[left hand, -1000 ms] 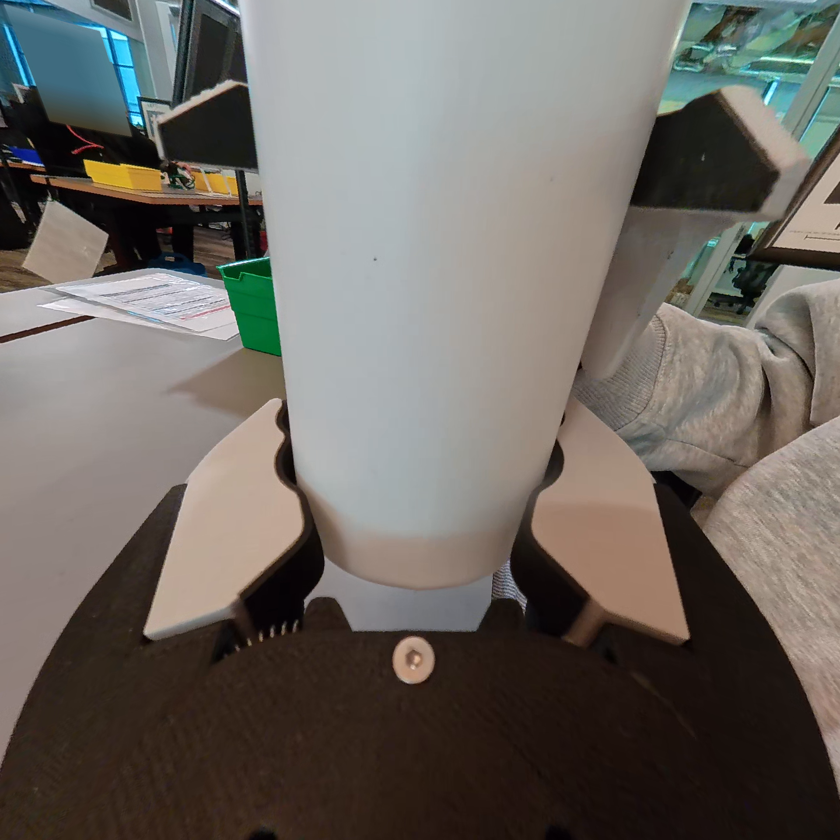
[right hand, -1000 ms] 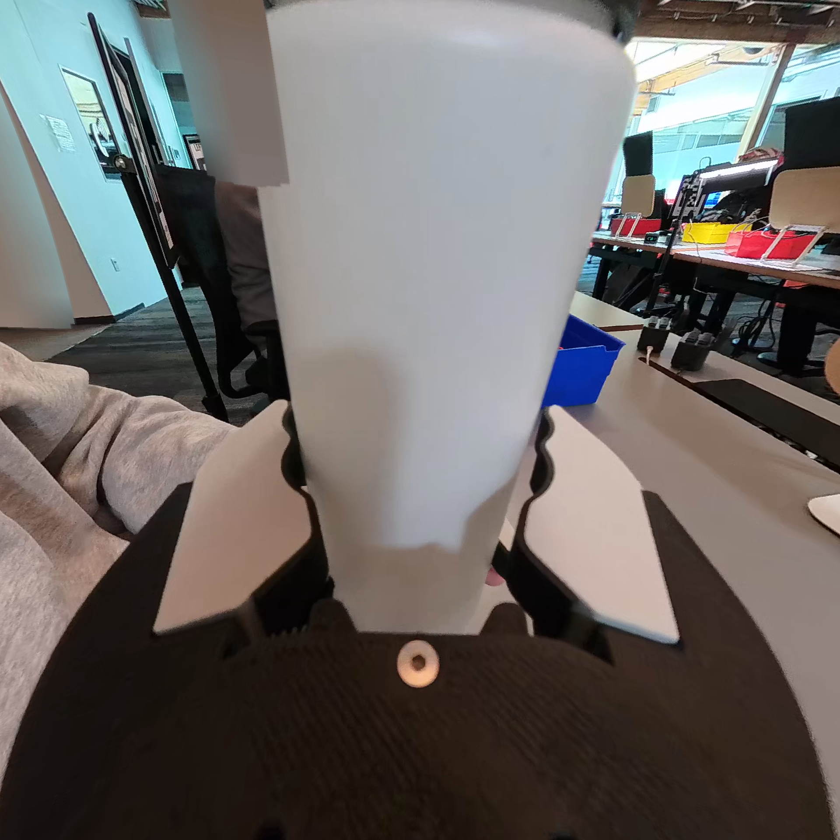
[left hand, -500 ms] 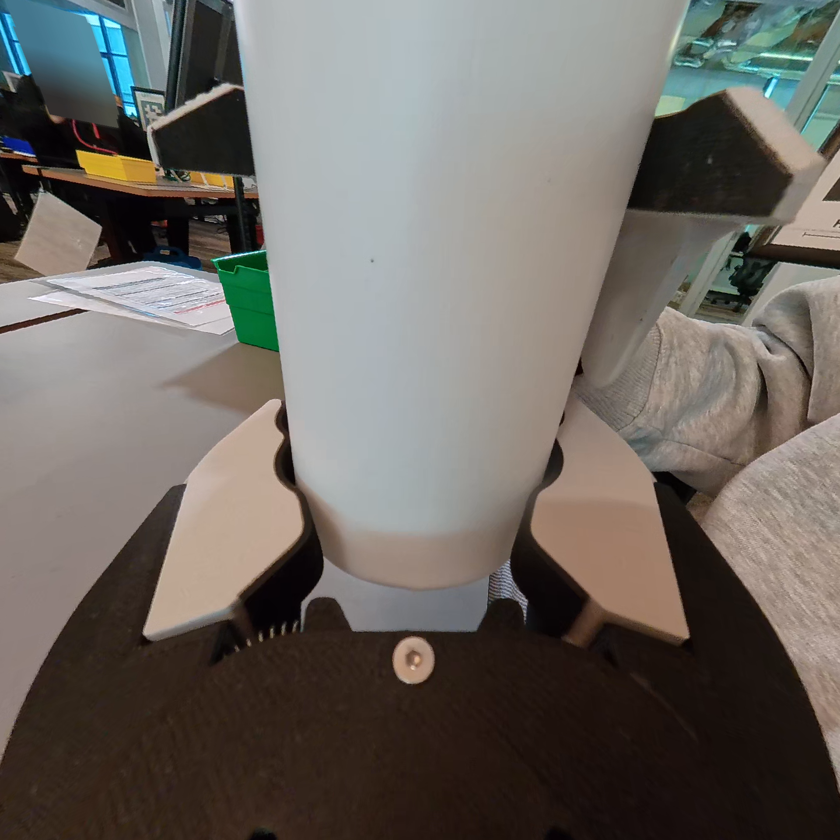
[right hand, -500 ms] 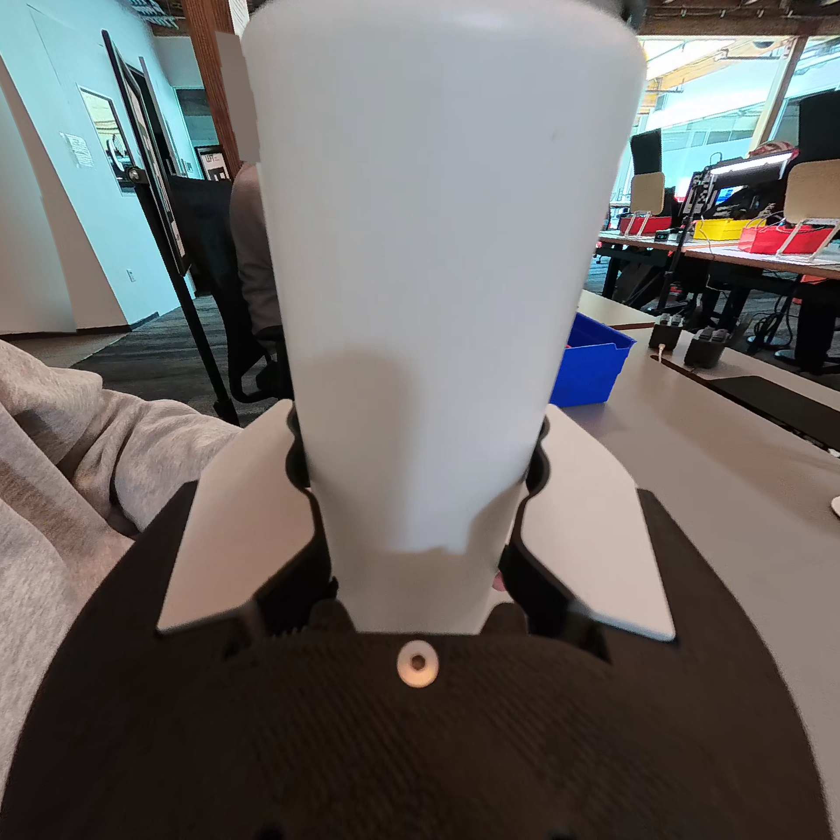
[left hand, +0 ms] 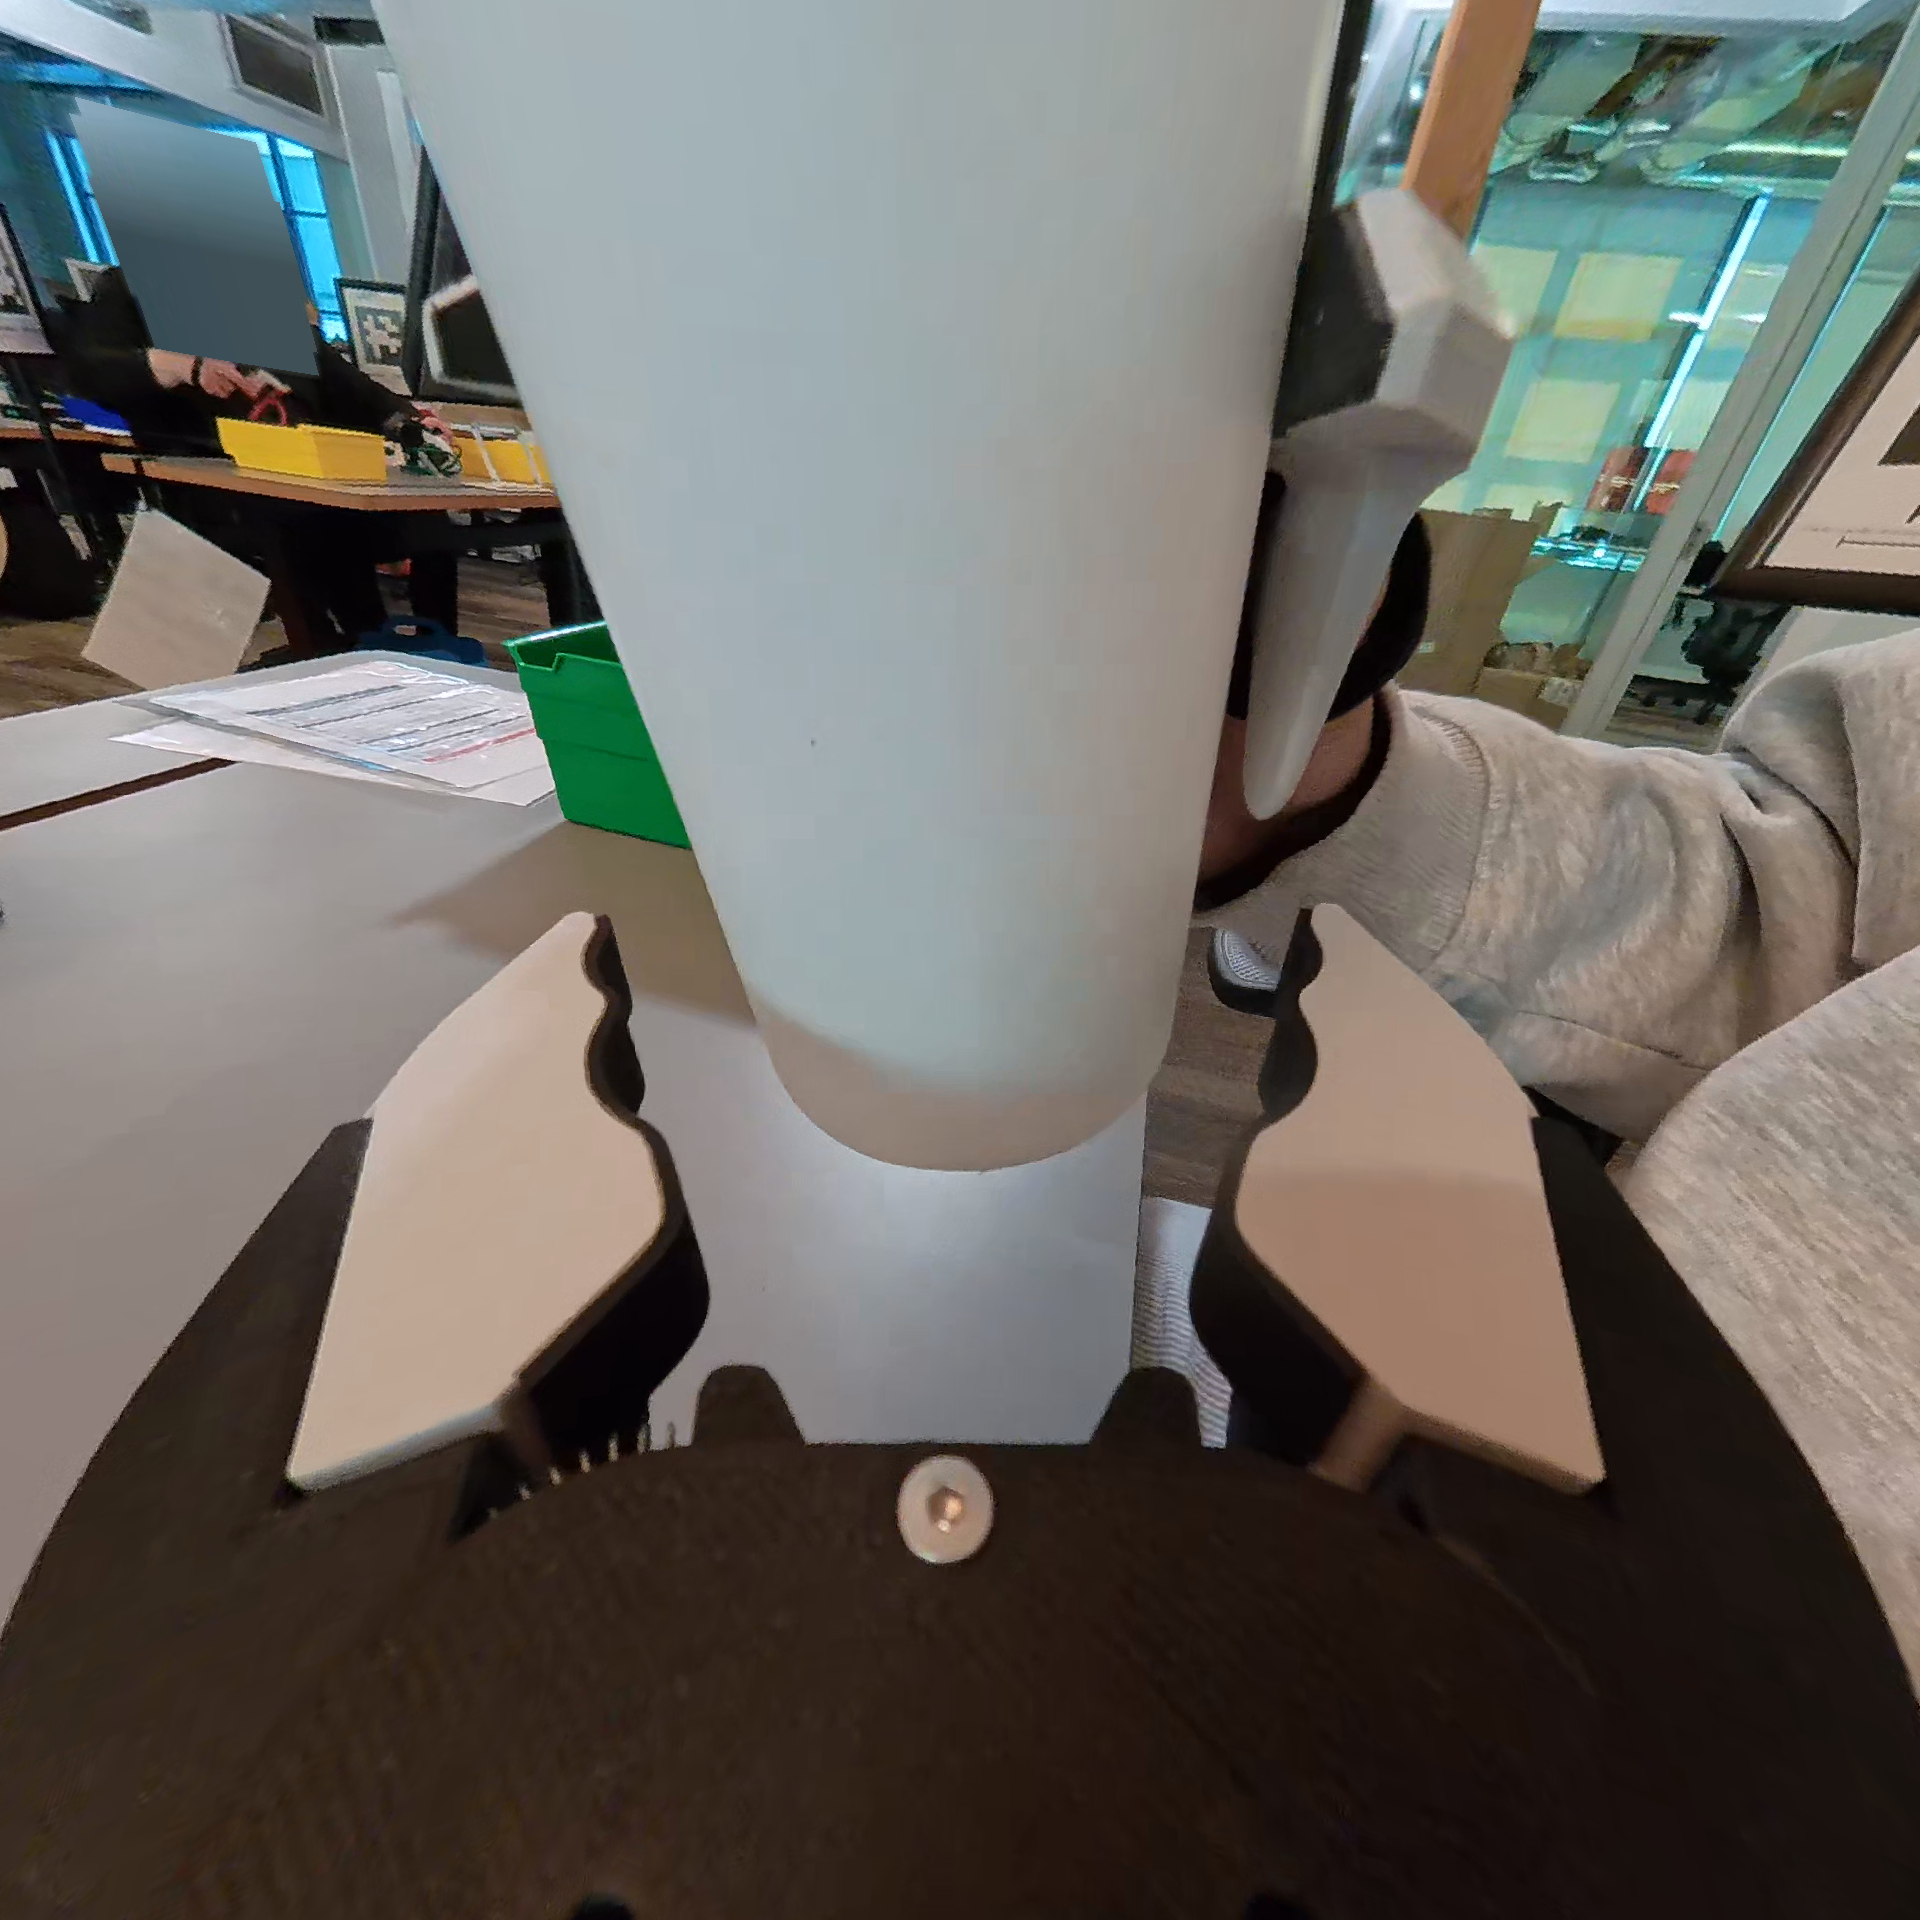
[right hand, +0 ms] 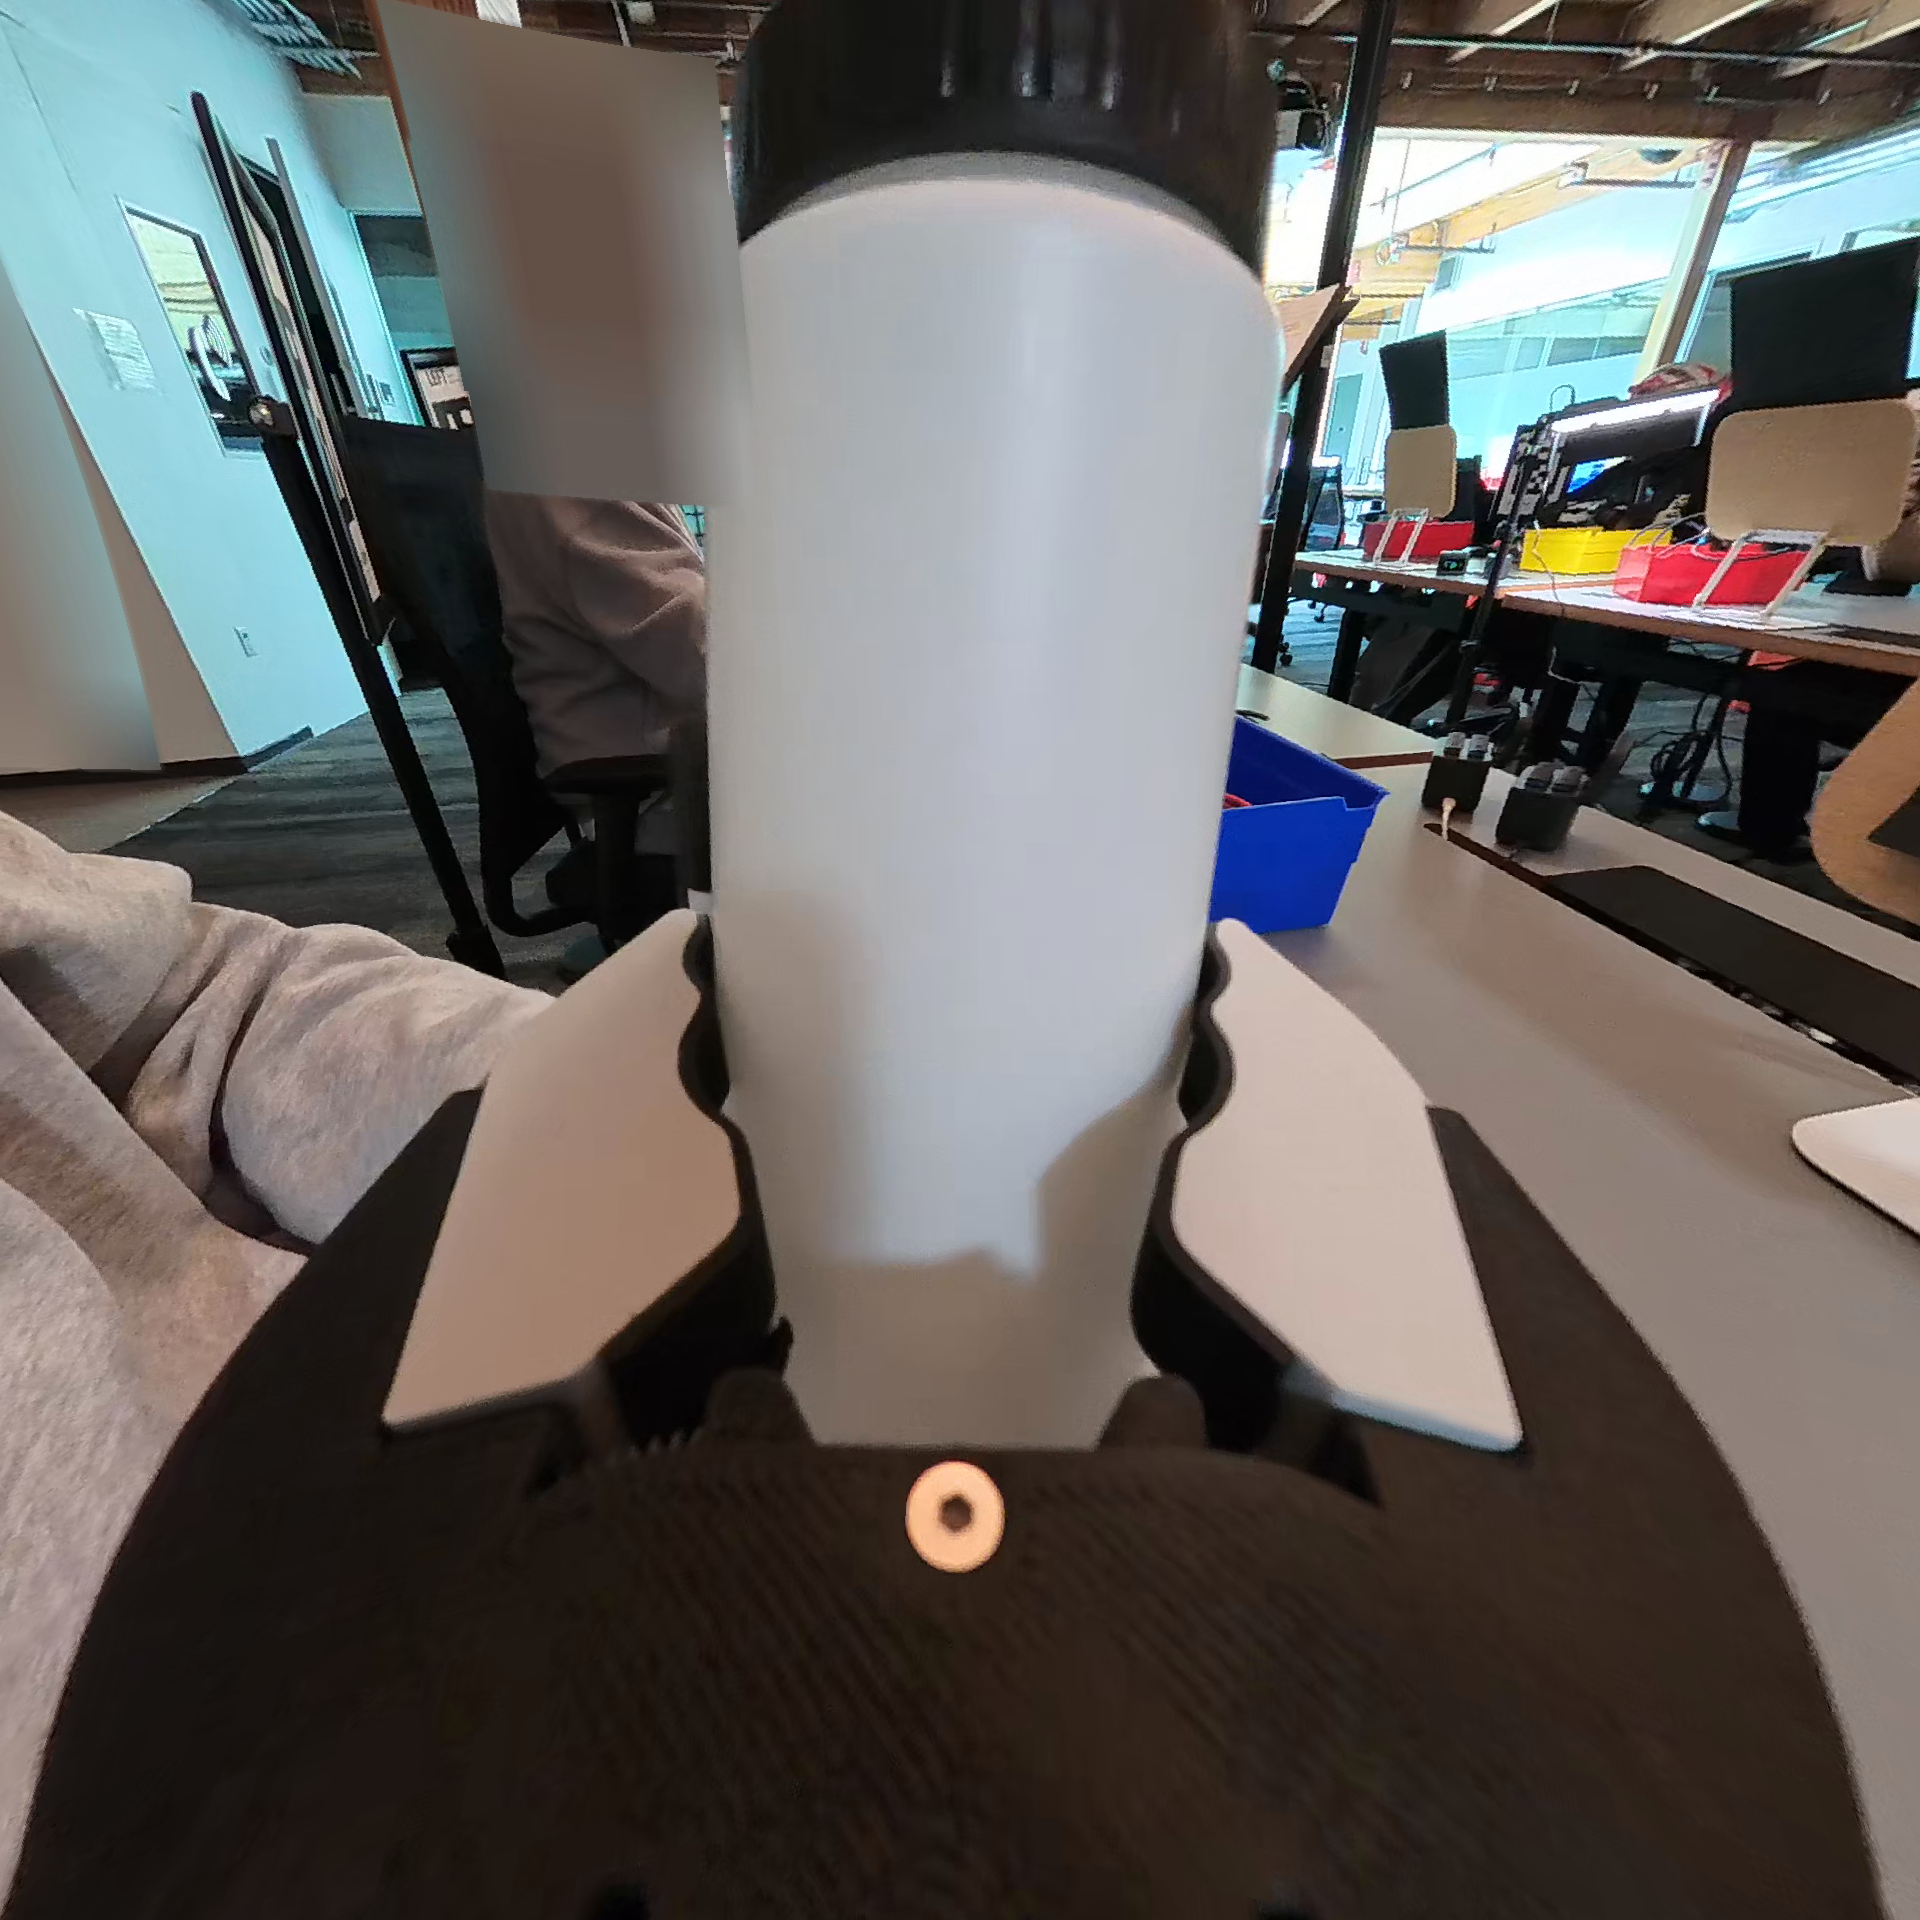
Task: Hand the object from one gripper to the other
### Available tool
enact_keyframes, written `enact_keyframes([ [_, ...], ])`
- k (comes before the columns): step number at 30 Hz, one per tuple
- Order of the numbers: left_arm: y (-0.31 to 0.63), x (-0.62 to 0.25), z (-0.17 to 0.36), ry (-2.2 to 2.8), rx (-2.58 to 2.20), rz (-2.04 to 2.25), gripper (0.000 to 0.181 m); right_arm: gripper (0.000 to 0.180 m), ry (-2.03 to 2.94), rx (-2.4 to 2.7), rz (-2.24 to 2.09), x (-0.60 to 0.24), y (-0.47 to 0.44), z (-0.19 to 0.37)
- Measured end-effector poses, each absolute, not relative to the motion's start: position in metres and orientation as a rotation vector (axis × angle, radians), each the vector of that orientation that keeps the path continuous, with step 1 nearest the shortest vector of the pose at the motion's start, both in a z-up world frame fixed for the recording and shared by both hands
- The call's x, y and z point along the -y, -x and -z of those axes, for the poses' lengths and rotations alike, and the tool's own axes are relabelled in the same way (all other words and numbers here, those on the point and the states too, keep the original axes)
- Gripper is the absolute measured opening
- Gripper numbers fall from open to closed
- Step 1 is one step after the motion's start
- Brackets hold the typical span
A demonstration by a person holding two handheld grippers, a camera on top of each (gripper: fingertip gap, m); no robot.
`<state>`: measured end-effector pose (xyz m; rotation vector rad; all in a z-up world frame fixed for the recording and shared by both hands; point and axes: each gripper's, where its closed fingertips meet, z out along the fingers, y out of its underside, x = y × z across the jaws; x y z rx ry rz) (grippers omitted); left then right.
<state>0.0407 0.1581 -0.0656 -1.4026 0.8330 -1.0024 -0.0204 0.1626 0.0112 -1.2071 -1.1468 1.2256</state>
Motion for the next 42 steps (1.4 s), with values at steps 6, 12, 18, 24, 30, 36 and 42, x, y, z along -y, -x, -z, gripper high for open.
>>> enact_keyframes([
  [6,-0.033,-0.149,0.042,1.297,-0.801,1.082,0.116,0.088,1.237,1.154,-1.214,-0.167,0.024,0.002],
  [12,-0.002,-0.155,0.006,1.207,-0.620,1.201,0.120,0.088,1.235,1.116,-1.279,-0.170,0.027,0.017],
  [18,0.012,-0.162,-0.007,1.256,-0.622,1.092,0.111,0.088,1.217,1.083,-1.363,-0.165,0.038,0.039],
  [24,0.012,-0.163,-0.011,1.316,-0.658,1.033,0.114,0.088,1.171,1.121,-1.350,-0.153,0.048,0.047],
  [30,0.010,-0.161,-0.007,1.360,-0.696,1.009,0.097,0.088,1.147,1.148,-1.330,-0.143,0.054,0.051],
  [36,0.009,-0.160,-0.005,1.369,-0.720,0.994,0.096,0.089,1.143,1.161,-1.324,-0.143,0.055,0.053],
  [42,0.015,-0.169,0.003,1.410,-0.724,0.917,0.093,0.118,1.193,1.124,-1.332,-0.158,0.051,0.061],
])
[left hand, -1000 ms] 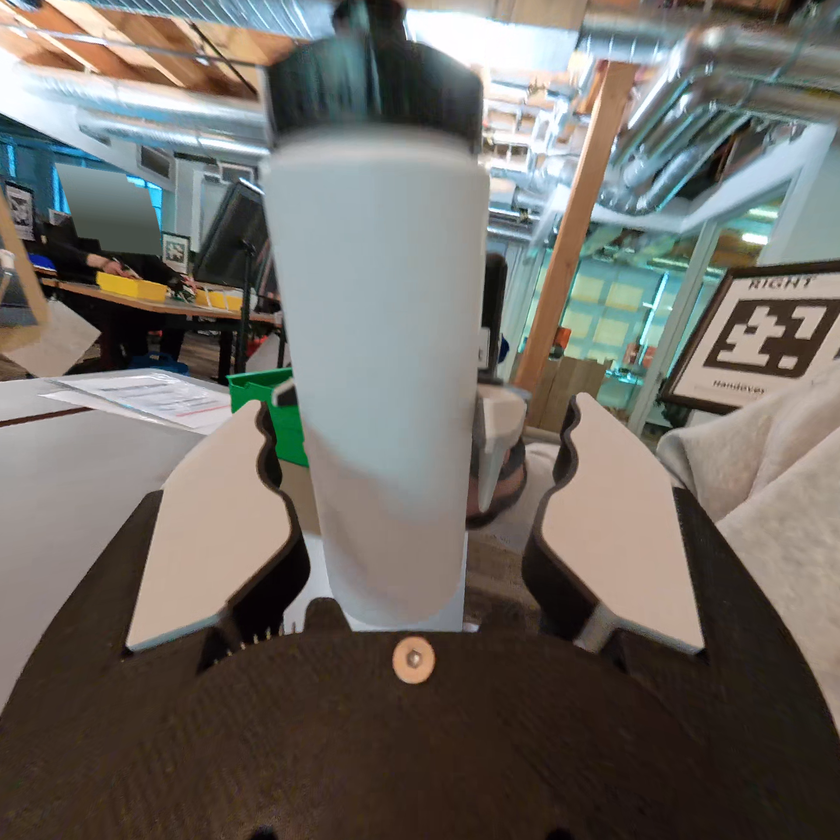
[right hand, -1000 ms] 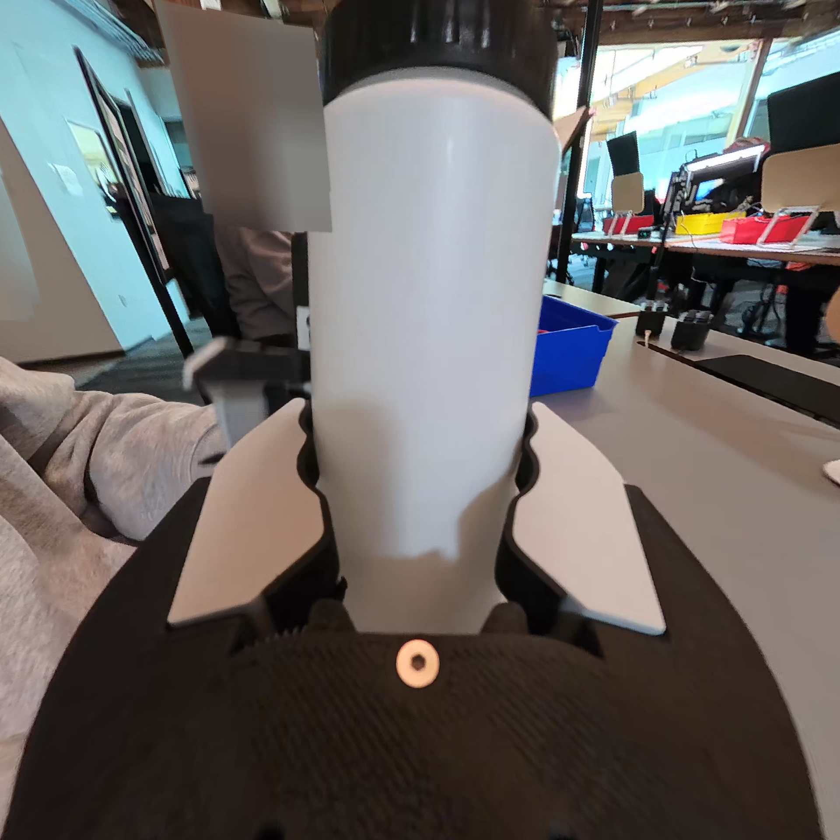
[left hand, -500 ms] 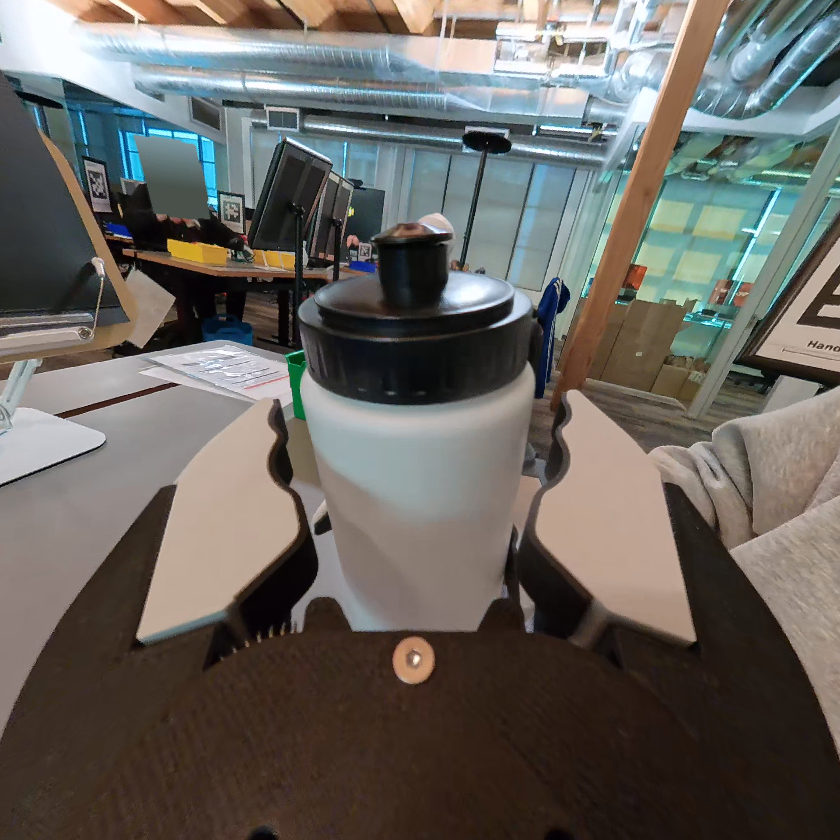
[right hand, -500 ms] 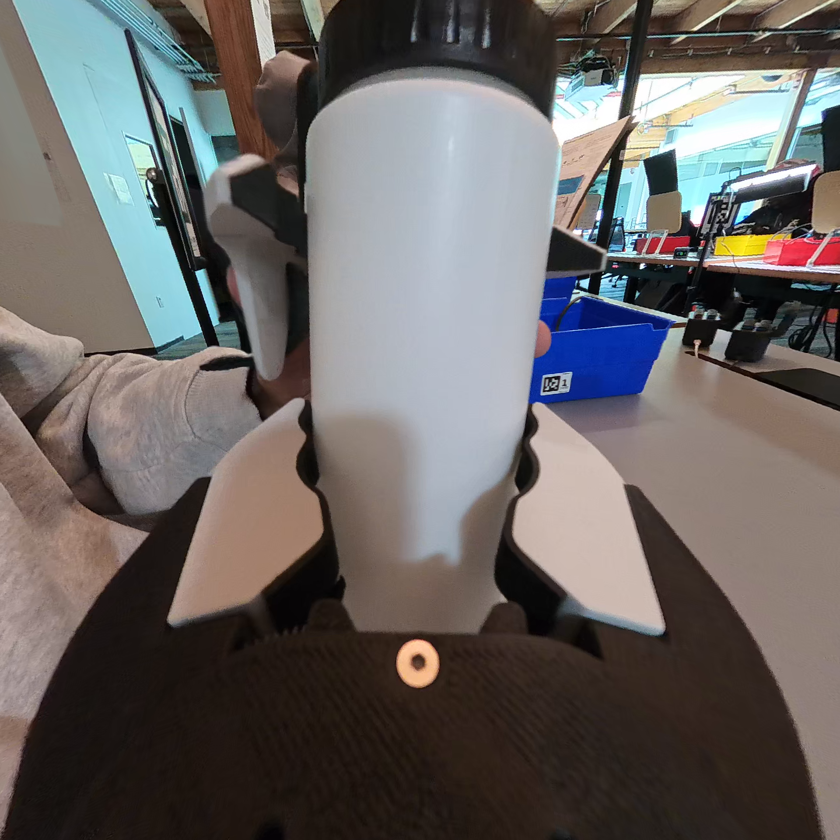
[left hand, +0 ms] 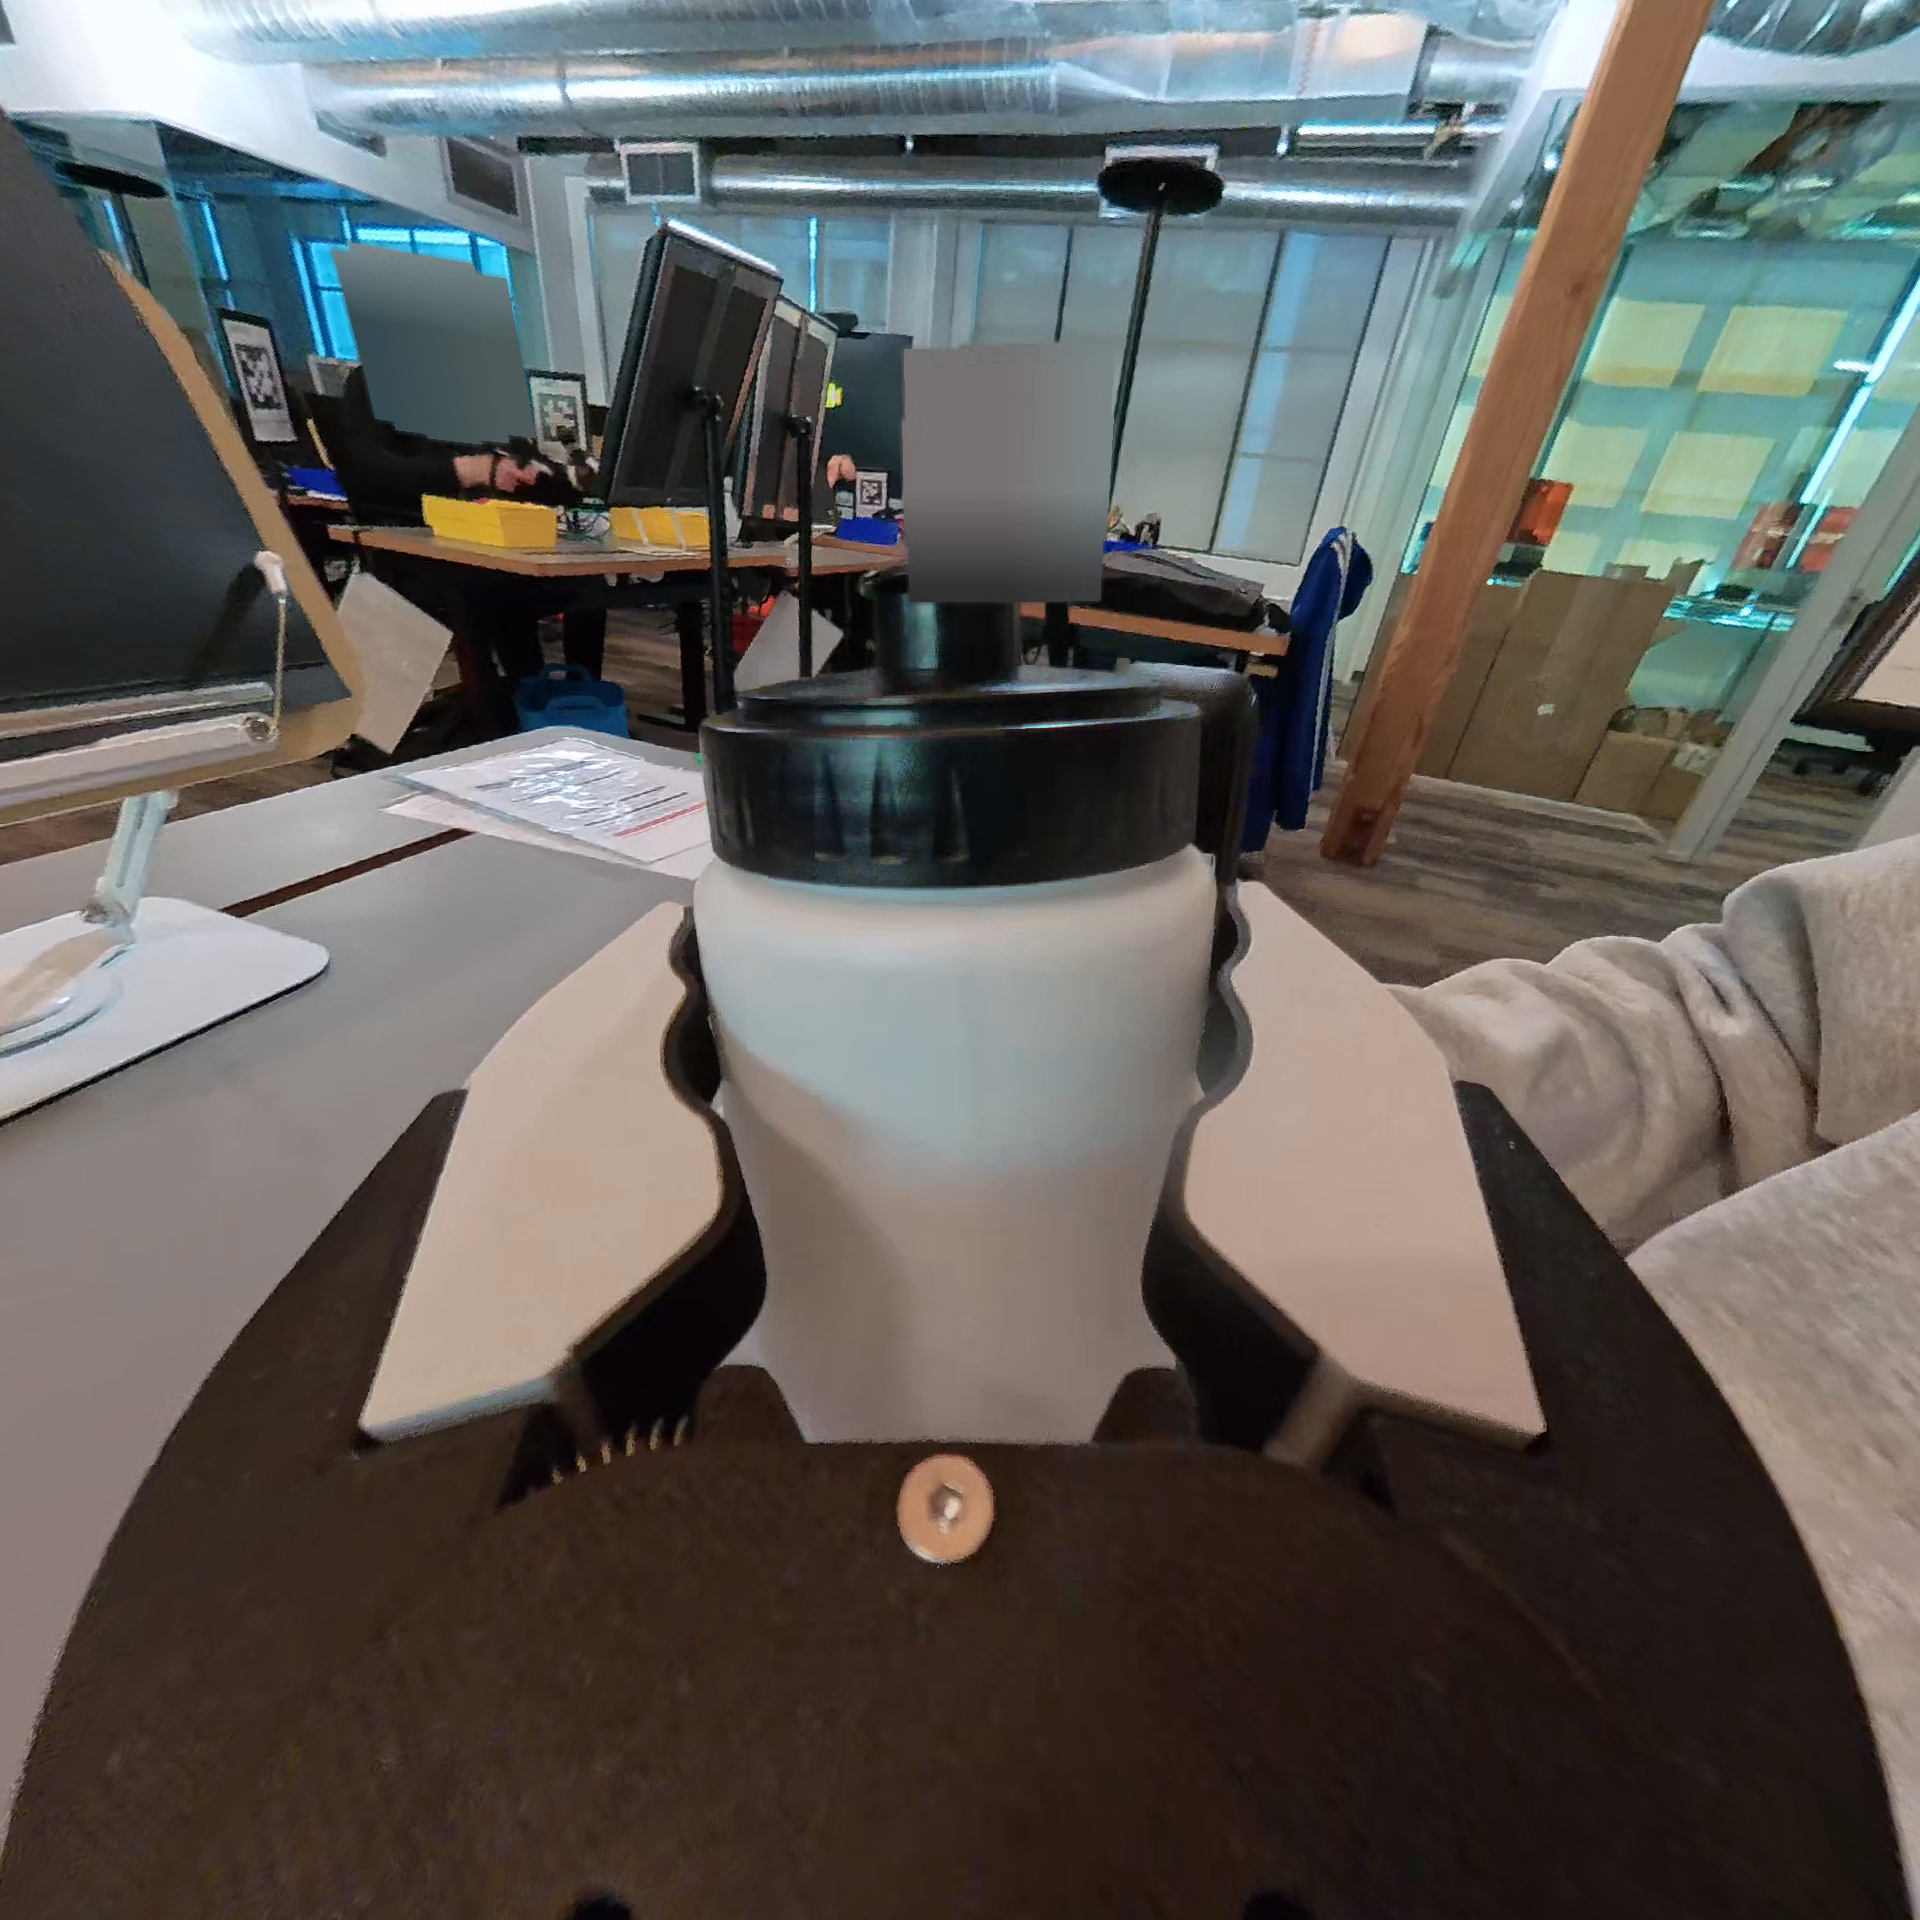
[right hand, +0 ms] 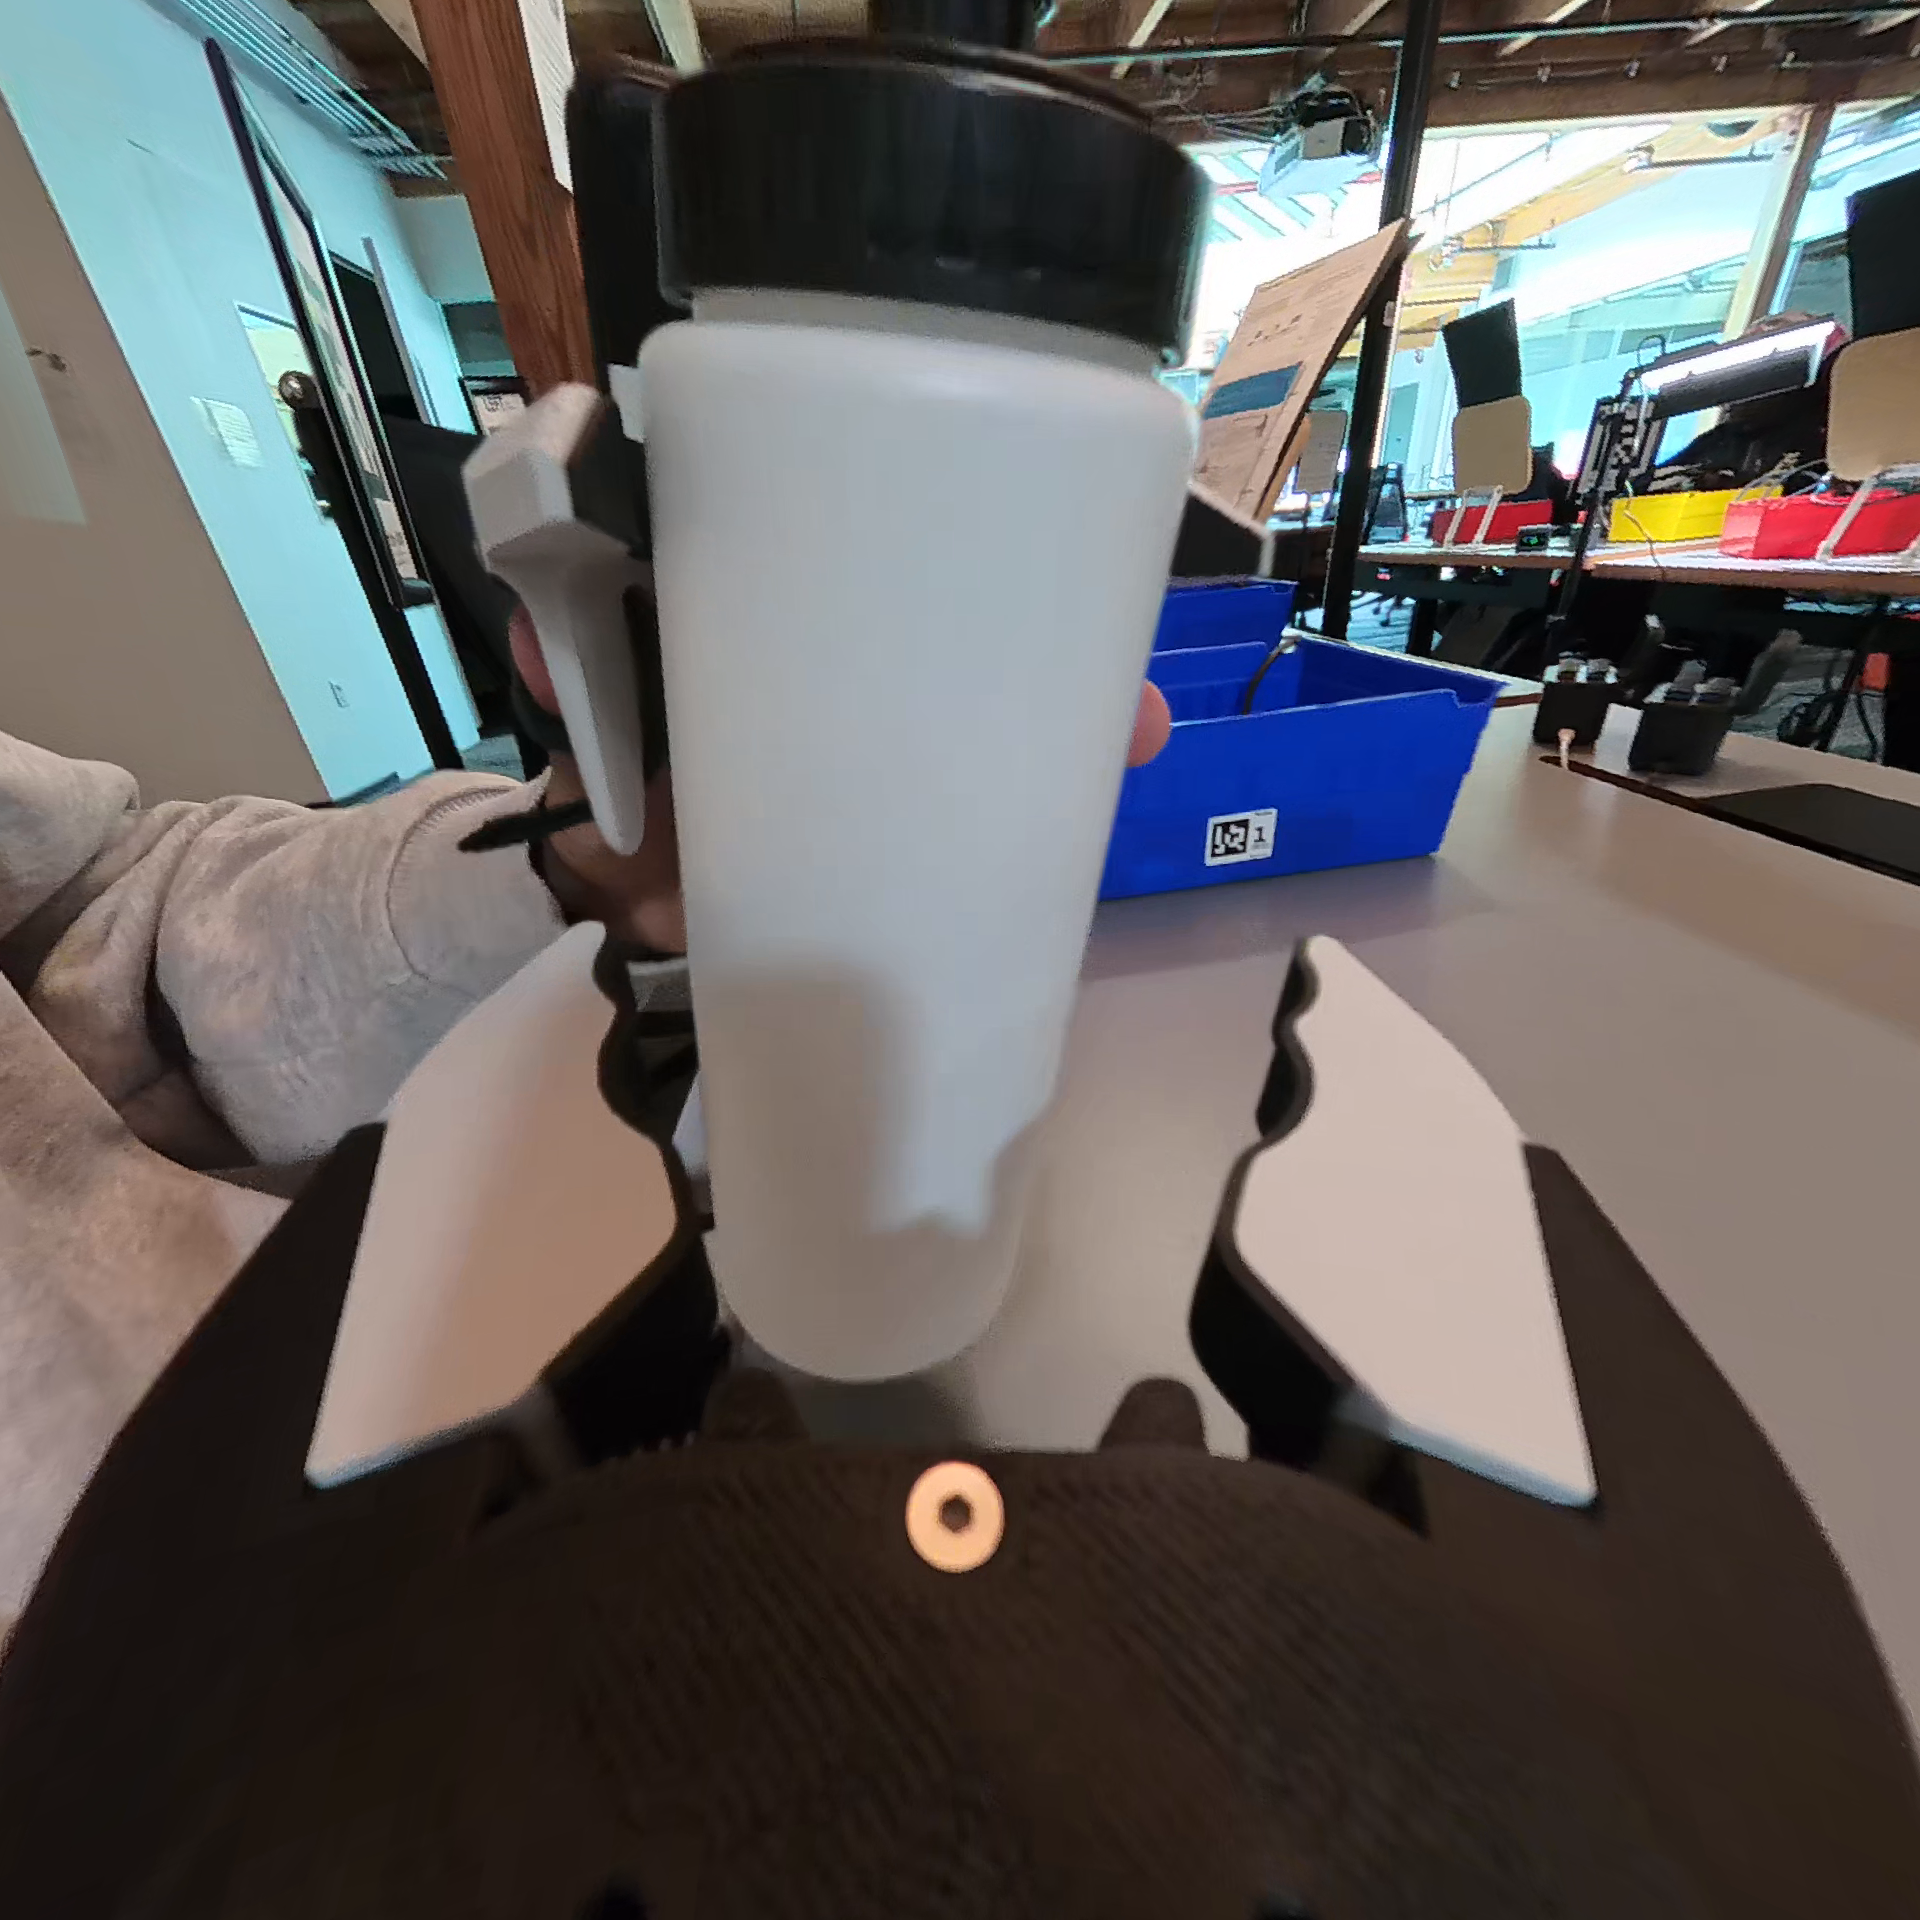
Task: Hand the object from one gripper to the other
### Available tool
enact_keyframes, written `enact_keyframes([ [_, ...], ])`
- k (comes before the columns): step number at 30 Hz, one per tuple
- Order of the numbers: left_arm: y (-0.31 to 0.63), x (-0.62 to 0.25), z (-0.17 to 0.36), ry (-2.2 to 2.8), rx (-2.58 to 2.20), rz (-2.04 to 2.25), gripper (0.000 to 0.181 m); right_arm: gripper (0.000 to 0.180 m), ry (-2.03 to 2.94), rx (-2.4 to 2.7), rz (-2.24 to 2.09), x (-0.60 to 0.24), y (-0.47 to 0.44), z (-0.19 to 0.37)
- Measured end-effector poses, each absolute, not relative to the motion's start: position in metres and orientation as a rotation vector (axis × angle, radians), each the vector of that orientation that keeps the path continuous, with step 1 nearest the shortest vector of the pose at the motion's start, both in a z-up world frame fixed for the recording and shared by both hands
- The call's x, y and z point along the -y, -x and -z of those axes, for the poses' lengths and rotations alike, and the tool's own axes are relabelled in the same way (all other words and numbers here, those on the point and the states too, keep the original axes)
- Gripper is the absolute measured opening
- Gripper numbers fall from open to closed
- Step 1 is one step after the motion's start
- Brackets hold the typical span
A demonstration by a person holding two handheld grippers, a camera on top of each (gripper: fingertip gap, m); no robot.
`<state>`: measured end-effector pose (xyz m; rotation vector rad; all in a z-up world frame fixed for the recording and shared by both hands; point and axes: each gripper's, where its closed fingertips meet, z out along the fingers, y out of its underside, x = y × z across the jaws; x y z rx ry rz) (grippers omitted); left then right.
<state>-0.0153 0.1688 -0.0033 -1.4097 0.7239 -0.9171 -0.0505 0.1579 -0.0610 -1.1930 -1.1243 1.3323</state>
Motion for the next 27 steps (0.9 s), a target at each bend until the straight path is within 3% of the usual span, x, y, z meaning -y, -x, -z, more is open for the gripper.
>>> enact_keyframes([
  [12,0.035,-0.172,-0.013,1.358,-0.647,0.942,0.093,0.134,1.276,1.257,-1.316,-0.140,0.069,0.096],
  [21,0.021,-0.149,-0.040,1.256,-0.658,1.046,0.093,0.107,1.258,1.332,-1.314,-0.114,0.085,0.102],
  [27,0.016,-0.144,-0.044,1.245,-0.686,1.036,0.093,0.106,1.238,1.325,-1.312,-0.113,0.083,0.098],
])
